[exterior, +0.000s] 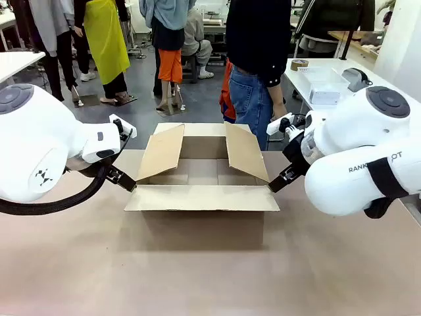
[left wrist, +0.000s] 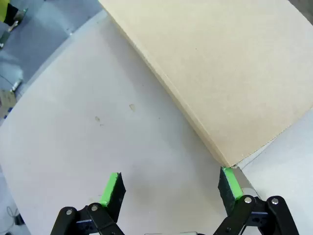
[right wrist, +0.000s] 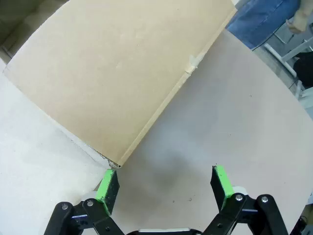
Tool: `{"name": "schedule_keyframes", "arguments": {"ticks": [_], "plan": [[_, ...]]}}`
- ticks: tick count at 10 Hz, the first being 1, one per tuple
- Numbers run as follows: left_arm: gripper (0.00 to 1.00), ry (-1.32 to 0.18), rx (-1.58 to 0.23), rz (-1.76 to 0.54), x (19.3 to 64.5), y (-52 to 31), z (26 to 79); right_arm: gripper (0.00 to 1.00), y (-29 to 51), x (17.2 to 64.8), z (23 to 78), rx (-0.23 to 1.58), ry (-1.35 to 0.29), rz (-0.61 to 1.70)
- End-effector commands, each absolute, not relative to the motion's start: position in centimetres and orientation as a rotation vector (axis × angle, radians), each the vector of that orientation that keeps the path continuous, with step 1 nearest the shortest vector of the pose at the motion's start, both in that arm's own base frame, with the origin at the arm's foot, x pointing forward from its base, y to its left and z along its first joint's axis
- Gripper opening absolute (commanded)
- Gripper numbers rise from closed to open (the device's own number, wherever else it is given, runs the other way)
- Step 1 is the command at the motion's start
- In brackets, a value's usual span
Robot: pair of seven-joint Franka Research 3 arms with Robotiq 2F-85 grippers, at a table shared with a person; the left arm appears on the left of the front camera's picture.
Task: Pack the gift set into the box.
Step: Place both hands on the side flaps of the Package Box and spread them outward.
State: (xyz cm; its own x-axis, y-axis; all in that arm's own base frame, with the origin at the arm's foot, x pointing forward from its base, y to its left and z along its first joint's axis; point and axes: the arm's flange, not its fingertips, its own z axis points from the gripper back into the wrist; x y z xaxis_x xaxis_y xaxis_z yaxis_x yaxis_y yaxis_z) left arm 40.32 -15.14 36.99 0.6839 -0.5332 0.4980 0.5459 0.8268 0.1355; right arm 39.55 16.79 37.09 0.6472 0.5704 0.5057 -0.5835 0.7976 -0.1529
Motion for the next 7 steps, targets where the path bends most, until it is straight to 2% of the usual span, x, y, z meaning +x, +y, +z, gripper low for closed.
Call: {"name": "schedule_keyframes", "arguments": {"ticks": [1, 7], "plan": [[1.0, -0.551, -0.024, -0.605, 40.31, -15.15, 37.01, 1.0, 16.79, 39.55, 37.1, 0.025, -0.567, 0.656], [1.0, -0.551, -0.024, -0.605, 40.31, -15.15, 37.01, 1.0, 16.79, 39.55, 37.1, 0.025, -0.567, 0.656]]}}
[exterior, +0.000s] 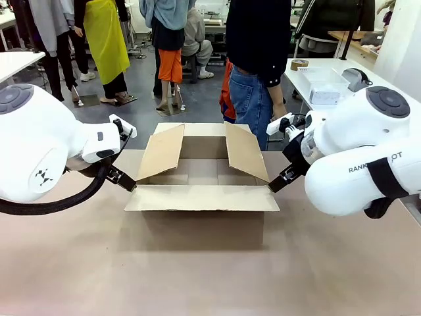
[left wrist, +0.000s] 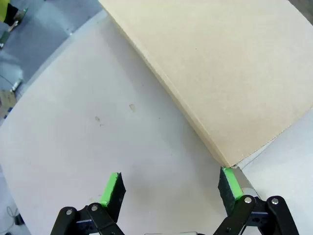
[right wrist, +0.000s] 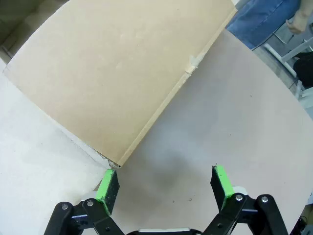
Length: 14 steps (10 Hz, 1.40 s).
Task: Pack the gift set into the box.
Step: Place both hands on the side flaps of the Package Box and spread them outward.
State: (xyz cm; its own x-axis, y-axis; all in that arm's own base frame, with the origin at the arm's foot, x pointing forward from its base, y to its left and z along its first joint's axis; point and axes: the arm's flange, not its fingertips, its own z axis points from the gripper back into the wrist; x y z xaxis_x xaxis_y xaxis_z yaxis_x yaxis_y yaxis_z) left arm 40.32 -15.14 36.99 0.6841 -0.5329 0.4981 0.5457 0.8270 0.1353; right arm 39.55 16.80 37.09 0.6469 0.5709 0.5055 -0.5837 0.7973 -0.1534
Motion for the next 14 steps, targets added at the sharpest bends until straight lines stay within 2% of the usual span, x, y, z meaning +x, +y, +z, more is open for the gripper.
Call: {"name": "schedule_keyframes", "arguments": {"ticks": [1, 10, 12, 14], "plan": [[1.0, -0.551, -0.024, -0.605, 40.3, -15.1, 37.0, 1.0, 16.8, 39.5, 37.1, 0.025, -0.567, 0.656], [1.0, -0.55, -0.025, -0.604, 40.3, -15.1, 37.0, 1.0, 16.7, 39.2, 37.7, 0.038, -0.549, 0.676], [1.0, -0.527, -0.178, -0.659, 38.4, -11.9, 40.7, 1.0, 13.9, 38.2, 42.4, 0.116, -0.582, 0.675], [1.0, -0.622, -0.304, -0.659, 35.1, -7.4, 46.2, 1.0, 9.7, 36.5, 47.2, 0.282, -0.626, 0.657]]}}
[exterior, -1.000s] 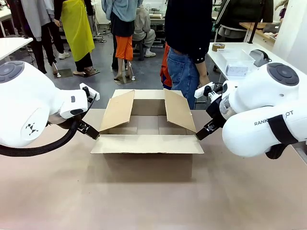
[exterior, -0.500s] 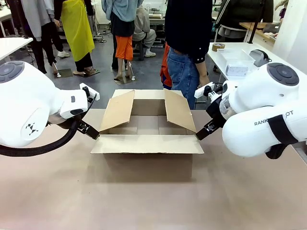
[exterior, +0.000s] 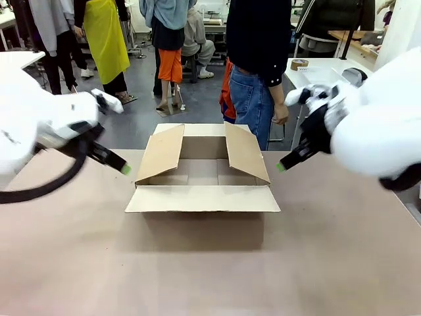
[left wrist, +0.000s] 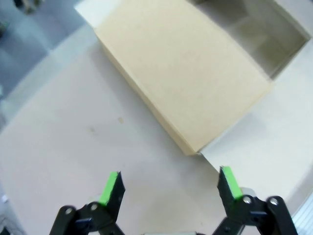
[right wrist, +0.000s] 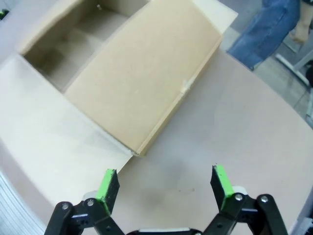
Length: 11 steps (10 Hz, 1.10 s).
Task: Pack the gift set into the box.
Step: Place both hands on the side flaps of the Package Box and spread them outward.
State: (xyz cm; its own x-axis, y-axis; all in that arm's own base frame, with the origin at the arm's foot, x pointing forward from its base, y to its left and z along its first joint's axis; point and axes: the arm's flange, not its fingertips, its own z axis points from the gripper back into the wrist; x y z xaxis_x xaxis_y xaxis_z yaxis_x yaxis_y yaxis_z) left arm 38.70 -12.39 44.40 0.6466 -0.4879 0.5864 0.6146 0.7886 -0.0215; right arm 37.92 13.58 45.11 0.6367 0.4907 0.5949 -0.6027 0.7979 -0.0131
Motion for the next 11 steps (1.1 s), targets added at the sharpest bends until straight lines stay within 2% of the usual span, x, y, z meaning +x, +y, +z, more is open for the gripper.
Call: {"name": "schedule_keyframes", "arguments": {"ticks": [1, 2, 3, 4, 6, 8, 9, 10, 11], "plan": [[1.0, -0.678, -0.346, -0.66, 33.3, -5.4, 47.8, 1.0, 7.1, 35.7, 49.0, 0.393, -0.649, 0.609], [1.0, -0.723, -0.526, -0.735, 31.4, -2.2, 49.6, 1.0, 4.0, 35.2, 50.6, 0.579, -0.619, 0.506], [1.0, -0.75, -0.743, -0.739, 30.5, 1.5, 50.7, 1.0, -0.2, 35.1, 51.4, 0.704, -0.596, 0.274], [1.0, -0.785, -0.896, -0.624, 30.7, 6.0, 50.4, 1.0, -5.7, 35.0, 51.0, 0.833, -0.566, 0.049], [1.0, -0.862, -1.152, -0.327, 31.7, 12.5, 46.2, 1.0, -14.5, 34.0, 47.7, 1.036, -0.545, -0.206], [1.0, -0.857, -1.229, -0.104, 31.6, 15.6, 42.0, 1.0, -20.3, 31.4, 43.2, 1.131, -0.597, -0.439], [1.0, -0.829, -1.244, -0.043, 32.4, 16.1, 41.2, 1.0, -20.9, 31.0, 42.1, 1.126, -0.601, -0.462], [1.0, -0.767, -1.21, 0.067, 33.0, 15.2, 41.2, 1.0, -20.1, 30.7, 44.5, 1.056, -0.543, -0.296], [1.0, -0.844, -1.231, -0.089, 31.0, 18.4, 41.4, 1.0, -20.1, 30.7, 44.5, 1.056, -0.543, -0.296]]}}
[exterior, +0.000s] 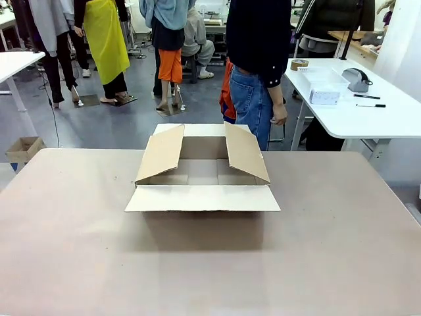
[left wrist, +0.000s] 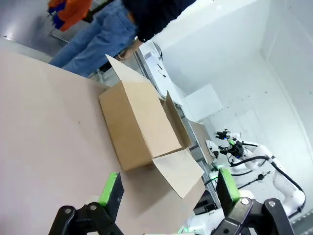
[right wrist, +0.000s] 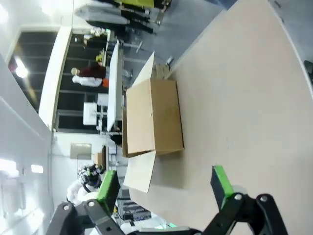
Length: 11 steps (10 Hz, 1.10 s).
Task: Pack the gift set into the box.
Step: Place both hands on the side flaps of the Package Box and spread them outward.
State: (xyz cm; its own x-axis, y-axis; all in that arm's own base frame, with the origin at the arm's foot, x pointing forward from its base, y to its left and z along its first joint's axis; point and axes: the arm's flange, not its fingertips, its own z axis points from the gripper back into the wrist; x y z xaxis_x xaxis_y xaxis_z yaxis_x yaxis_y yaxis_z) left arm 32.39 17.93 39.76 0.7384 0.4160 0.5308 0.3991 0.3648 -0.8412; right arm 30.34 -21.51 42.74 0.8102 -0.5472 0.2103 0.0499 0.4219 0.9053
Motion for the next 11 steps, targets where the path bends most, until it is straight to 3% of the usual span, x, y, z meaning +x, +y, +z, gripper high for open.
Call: {"name": "schedule_keyframes", "arguments": {"ticks": [1, 4, 5, 7, 9, 11], "plan": [[1.0, -0.844, -1.231, -0.089, 31.0, 18.4, 41.4, 1.0, -20.1, 30.7, 44.5, 1.056, -0.543, -0.296], [1.0, -0.811, -1.246, -0.048, 31.7, 18.0, 40.7, 1.0, -19.5, 31.1, 44.4, 1.051, -0.502, -0.323], [1.0, -0.777, -1.178, -0.099, 31.8, 16.2, 42.0, 1.0, -17.1, 31.6, 45.8, 0.976, -0.496, -0.27], [1.0, -0.654, -1.054, -0.248, 33.7, 8.3, 46.0, 1.0, -6.9, 33.6, 50.5, 0.726, -0.507, -0.107], [1.0, -0.487, -0.973, -0.412, 36.4, -3.4, 48.4, 1.0, 6.2, 35.5, 51.7, 0.512, -0.539, 0.097], [1.0, -0.426, -0.922, -0.292, 38.1, -12.5, 48.4, 1.0, 16.4, 34.3, 49.2, 0.372, -0.559, 0.262]]}}
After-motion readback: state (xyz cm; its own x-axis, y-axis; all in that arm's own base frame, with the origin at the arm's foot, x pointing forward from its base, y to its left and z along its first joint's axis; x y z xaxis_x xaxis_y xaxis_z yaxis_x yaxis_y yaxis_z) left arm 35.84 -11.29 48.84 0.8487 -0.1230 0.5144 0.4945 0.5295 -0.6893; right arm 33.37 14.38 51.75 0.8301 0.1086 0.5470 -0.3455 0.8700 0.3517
